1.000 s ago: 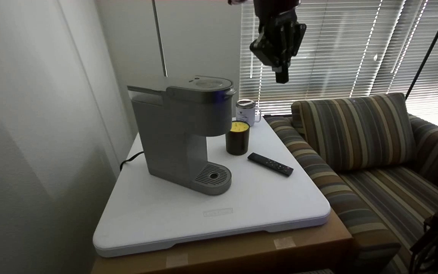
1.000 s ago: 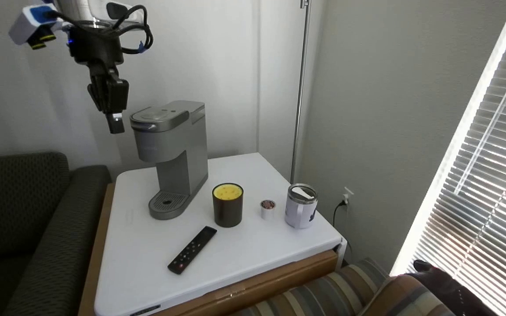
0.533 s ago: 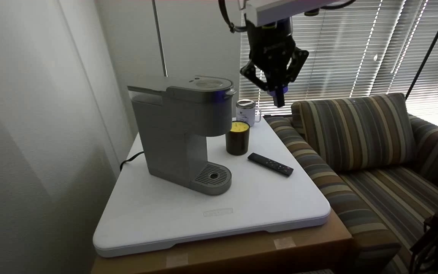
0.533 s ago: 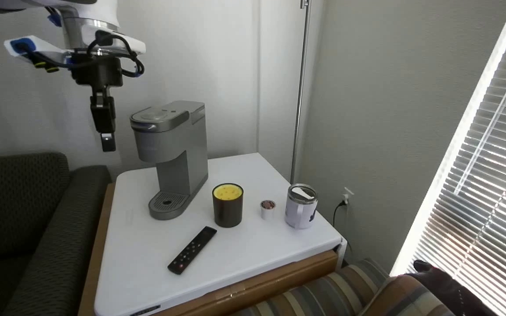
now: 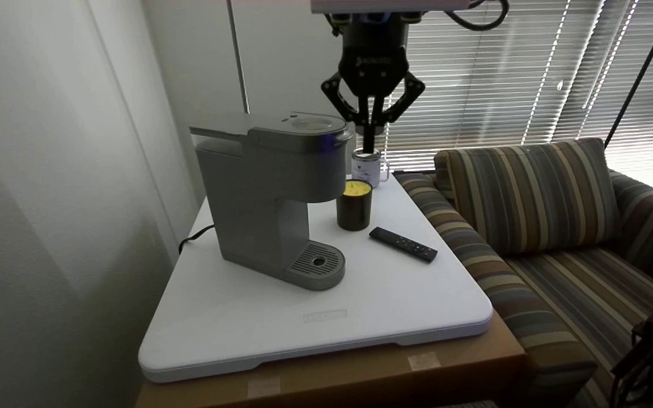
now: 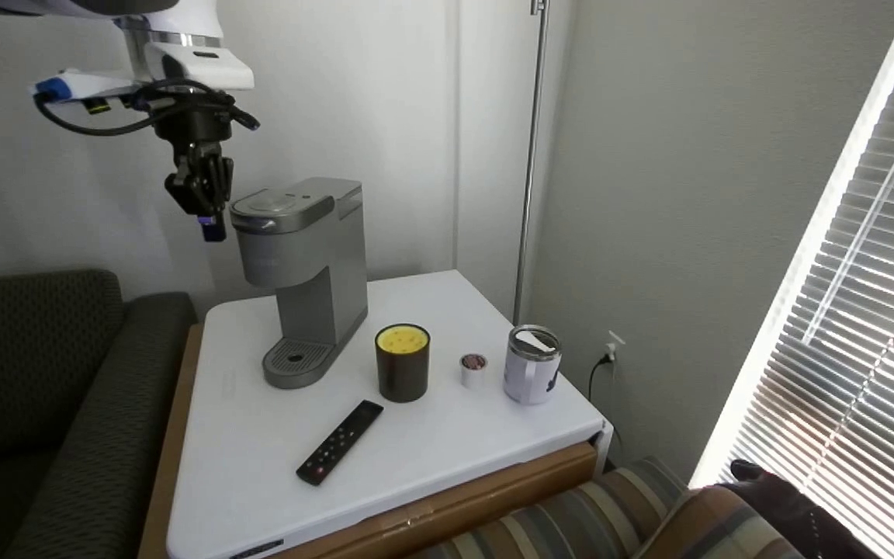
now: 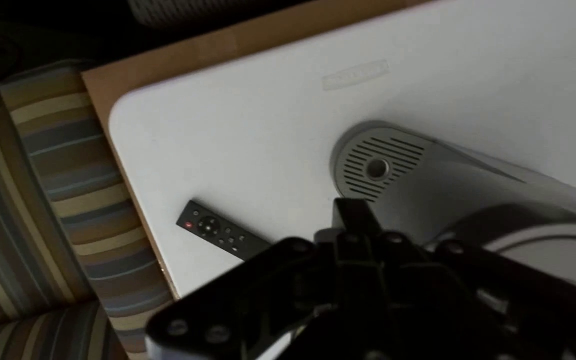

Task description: Close the lid of the coffee maker and then open it

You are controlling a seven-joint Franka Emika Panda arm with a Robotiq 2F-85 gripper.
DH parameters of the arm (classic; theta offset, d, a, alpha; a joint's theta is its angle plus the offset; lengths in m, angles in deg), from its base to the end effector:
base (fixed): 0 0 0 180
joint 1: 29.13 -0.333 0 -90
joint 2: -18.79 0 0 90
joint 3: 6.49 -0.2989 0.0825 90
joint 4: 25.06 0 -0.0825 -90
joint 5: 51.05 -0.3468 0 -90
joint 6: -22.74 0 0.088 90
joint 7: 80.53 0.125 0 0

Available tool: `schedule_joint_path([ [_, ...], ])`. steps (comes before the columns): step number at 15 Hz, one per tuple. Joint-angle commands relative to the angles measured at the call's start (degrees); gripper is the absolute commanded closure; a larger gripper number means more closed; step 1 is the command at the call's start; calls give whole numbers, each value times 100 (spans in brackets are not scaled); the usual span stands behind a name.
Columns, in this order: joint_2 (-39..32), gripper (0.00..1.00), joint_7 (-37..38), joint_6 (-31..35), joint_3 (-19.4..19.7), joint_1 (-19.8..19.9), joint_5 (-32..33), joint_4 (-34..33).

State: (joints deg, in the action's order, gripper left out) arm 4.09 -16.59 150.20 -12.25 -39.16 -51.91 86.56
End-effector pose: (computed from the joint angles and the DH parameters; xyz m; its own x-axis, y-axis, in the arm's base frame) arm 0.5531 0.1550 0.3398 0.6579 -0.7527 -0.0246 -0.7530 -0.6571 -0.0352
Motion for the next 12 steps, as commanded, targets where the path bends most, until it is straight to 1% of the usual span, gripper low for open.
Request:
schedule_joint_path([
  [1,180,100,233,924,122,-42,3,368],
  [3,209,100,269,1225,143,-45,34,482],
  [12,581,100,338,1878,127,-47,15,1058],
])
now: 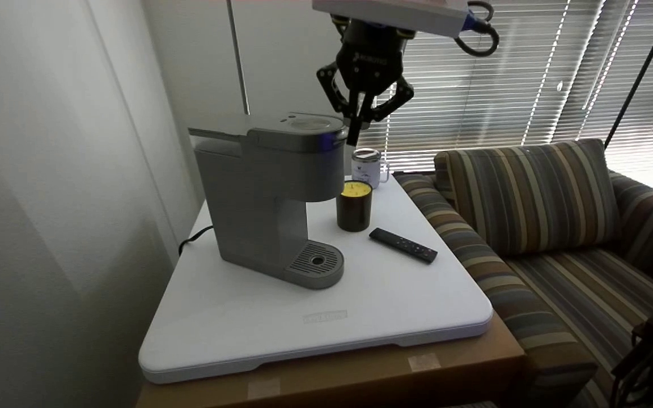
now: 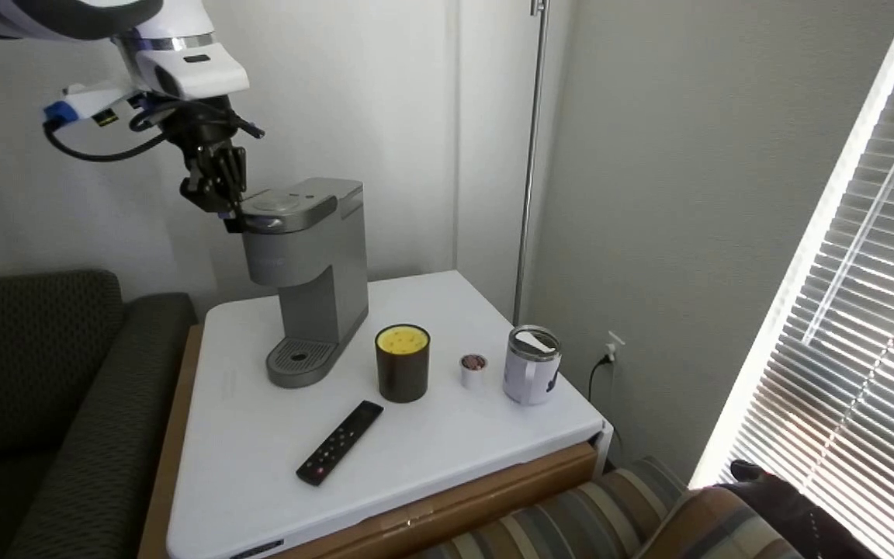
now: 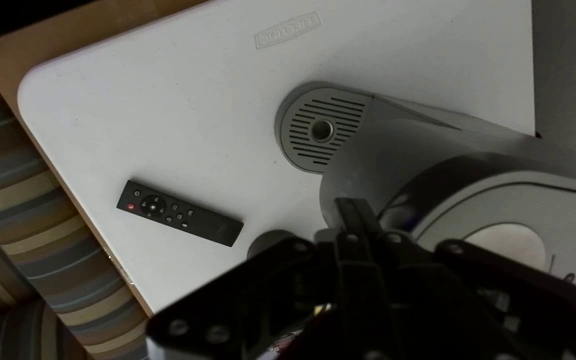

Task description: Close the lid of the coffee maker and then open it

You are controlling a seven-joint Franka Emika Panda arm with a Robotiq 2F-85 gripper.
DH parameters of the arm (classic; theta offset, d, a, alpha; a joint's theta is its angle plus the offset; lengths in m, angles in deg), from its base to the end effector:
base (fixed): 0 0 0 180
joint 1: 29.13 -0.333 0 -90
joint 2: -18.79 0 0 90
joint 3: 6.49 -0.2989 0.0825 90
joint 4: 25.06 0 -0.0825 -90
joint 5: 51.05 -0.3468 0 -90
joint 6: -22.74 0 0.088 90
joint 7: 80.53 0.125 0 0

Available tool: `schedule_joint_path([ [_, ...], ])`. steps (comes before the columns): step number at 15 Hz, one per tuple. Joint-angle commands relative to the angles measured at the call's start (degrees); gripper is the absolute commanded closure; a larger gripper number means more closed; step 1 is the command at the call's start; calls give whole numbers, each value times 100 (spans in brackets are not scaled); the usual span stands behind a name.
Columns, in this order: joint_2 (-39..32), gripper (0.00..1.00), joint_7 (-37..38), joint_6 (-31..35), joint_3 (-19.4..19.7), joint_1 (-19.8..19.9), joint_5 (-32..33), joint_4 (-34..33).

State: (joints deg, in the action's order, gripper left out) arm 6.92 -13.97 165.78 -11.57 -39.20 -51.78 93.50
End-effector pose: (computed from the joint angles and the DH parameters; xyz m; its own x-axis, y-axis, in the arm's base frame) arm 0.5533 0.1485 0.3441 0.6070 -0.7923 0.0614 -0.7678 -0.6046 -0.2119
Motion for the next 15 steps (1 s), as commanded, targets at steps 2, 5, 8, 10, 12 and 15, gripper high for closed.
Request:
schedule_joint_path([
  [2,398,100,92,447,50,-34,-6,486],
  [5,531,100,116,612,35,-16,-6,608],
  [8,647,100,233,368,63,-11,150,643],
  [10,726,100,399,159,96,7,335,689],
  [12,782,100,525,50,103,50,439,773],
  [15,776,100,633,228,132,113,454,962],
])
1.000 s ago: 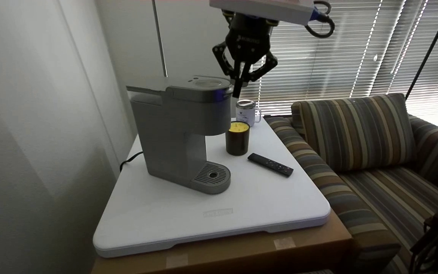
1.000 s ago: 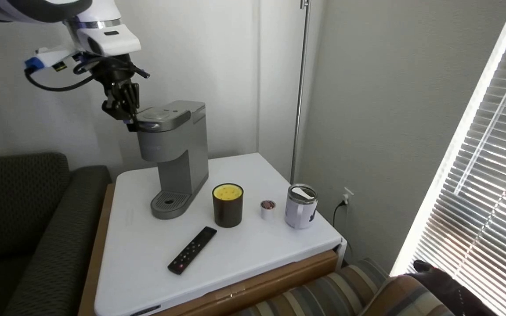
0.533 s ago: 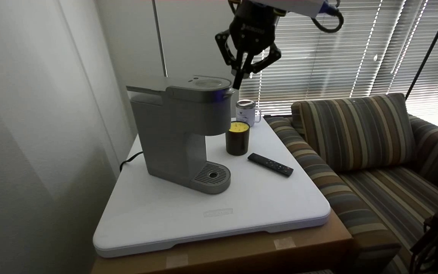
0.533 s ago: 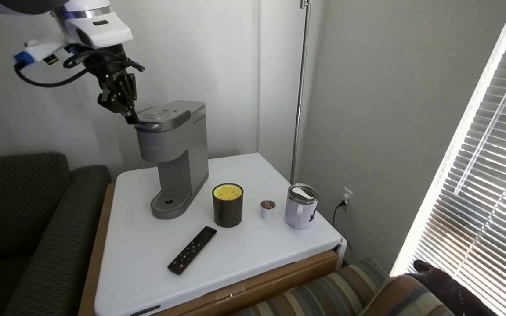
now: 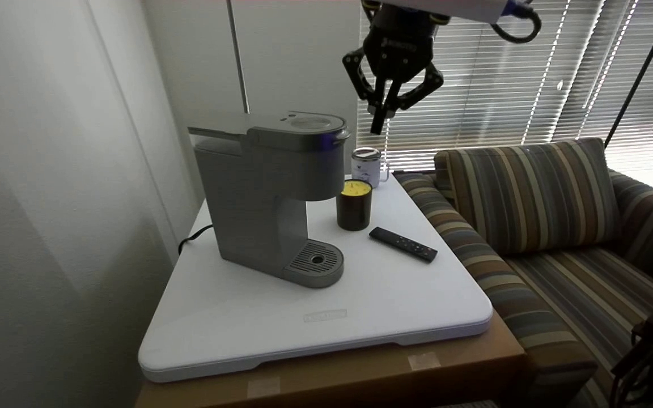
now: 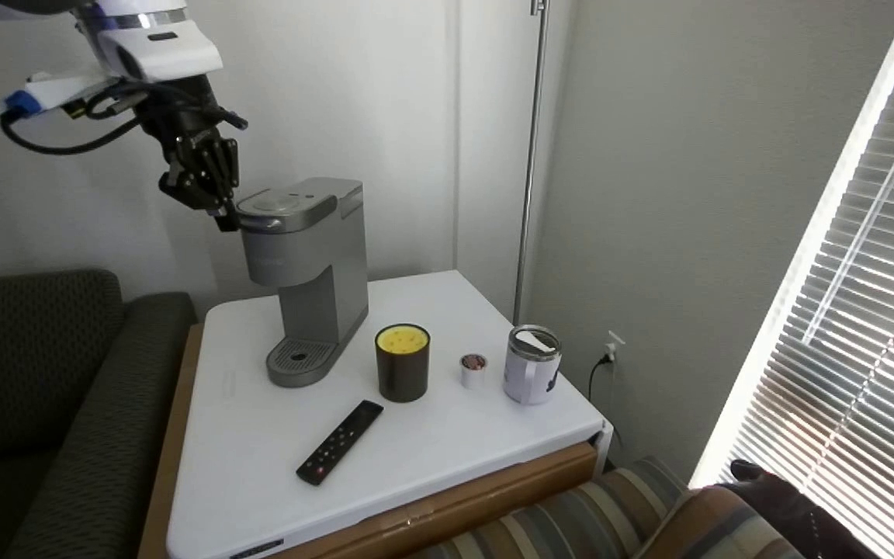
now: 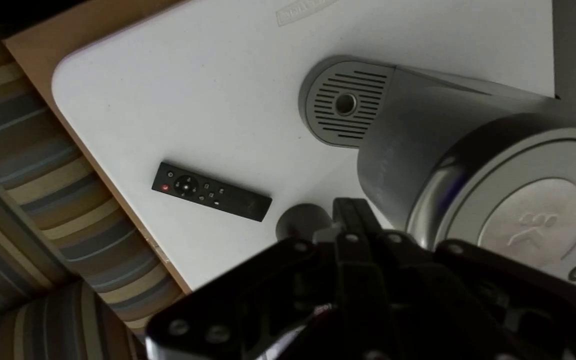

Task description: Close the lid of the coffee maker and then open it

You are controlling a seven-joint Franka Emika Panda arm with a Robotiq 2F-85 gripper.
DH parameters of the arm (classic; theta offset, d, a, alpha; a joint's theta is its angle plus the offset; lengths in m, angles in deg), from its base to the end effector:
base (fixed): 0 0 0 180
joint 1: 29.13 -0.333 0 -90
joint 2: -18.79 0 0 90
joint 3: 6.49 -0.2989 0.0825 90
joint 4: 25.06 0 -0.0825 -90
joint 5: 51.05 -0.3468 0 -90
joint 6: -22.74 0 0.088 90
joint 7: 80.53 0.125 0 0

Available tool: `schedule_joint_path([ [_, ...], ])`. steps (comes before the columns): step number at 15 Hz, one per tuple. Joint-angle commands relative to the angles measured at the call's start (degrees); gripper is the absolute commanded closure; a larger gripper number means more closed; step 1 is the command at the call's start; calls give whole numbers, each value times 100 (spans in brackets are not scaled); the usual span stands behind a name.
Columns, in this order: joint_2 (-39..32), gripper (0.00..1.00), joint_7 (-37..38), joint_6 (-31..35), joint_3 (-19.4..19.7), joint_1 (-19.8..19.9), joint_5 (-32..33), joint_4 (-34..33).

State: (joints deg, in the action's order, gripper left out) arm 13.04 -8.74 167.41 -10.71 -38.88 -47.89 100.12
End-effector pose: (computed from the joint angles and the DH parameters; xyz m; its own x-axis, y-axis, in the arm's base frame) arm 0.5273 0.1308 0.3569 0.5531 -0.8263 0.1067 -0.7986 -0.5623 -0.2146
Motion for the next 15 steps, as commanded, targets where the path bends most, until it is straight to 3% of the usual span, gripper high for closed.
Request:
schedule_joint_path([
  [1,131,100,66,148,53,102,1,354],
  [11,-23,100,407,815,131,227,-382,789],
  [15,-116,100,-88,1448,4,296,-1262,909],
])
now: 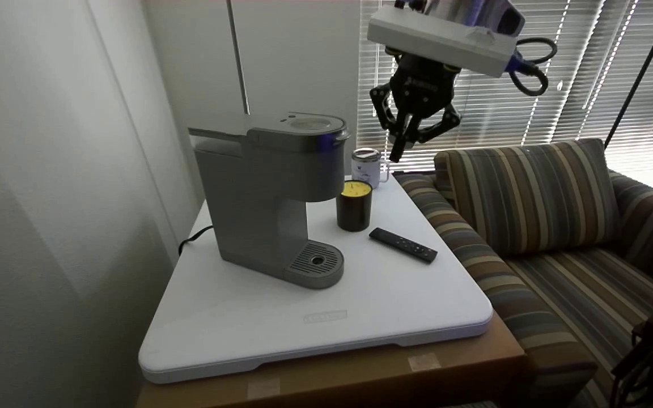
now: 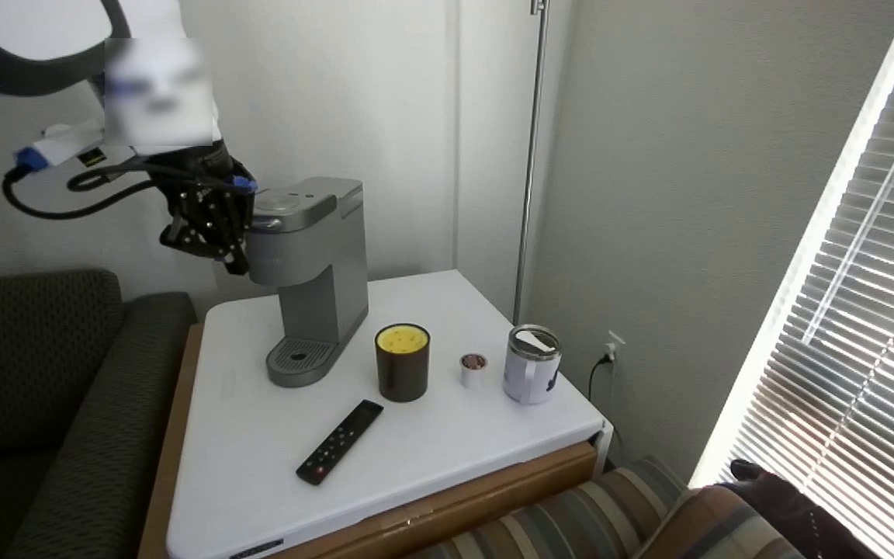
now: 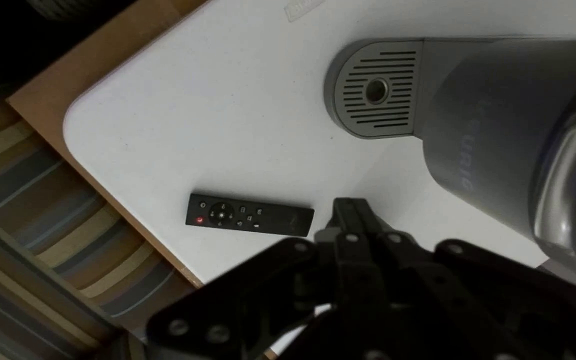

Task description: Close the lid of the coffee maker and then open it

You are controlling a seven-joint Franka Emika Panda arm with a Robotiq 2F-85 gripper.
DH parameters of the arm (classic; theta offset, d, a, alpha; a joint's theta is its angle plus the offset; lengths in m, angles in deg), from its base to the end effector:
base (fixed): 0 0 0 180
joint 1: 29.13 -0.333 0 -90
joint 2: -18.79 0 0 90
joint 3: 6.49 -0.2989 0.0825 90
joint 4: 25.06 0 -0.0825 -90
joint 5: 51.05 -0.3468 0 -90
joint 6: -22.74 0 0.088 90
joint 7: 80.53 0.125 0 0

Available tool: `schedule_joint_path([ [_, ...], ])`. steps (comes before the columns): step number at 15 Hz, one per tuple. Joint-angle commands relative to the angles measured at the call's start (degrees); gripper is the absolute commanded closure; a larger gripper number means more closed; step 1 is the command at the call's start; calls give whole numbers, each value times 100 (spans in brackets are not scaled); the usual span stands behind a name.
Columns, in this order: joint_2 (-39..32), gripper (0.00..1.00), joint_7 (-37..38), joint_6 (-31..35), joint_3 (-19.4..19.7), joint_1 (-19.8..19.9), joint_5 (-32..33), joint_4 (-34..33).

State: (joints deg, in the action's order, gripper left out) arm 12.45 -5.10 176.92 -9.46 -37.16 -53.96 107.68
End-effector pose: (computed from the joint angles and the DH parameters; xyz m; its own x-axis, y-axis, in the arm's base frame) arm 0.5127 0.0983 0.3152 0.3881 -0.9212 0.0276 -0.8868 -0.3814 -0.2611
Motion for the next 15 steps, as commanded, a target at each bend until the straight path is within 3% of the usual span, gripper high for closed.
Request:
schedule_joint_path([
  [1,-88,100,-691,654,-177,139,-1000,172],
  [5,-164,100,-2268,987,-525,211,-2682,95],
  [8,-177,100,-3215,910,-629,214,-3556,4],
  [11,-161,100,-3692,882,-567,163,-3873,4],
  [15,-115,100,-3633,953,-432,64,-3644,56],
])
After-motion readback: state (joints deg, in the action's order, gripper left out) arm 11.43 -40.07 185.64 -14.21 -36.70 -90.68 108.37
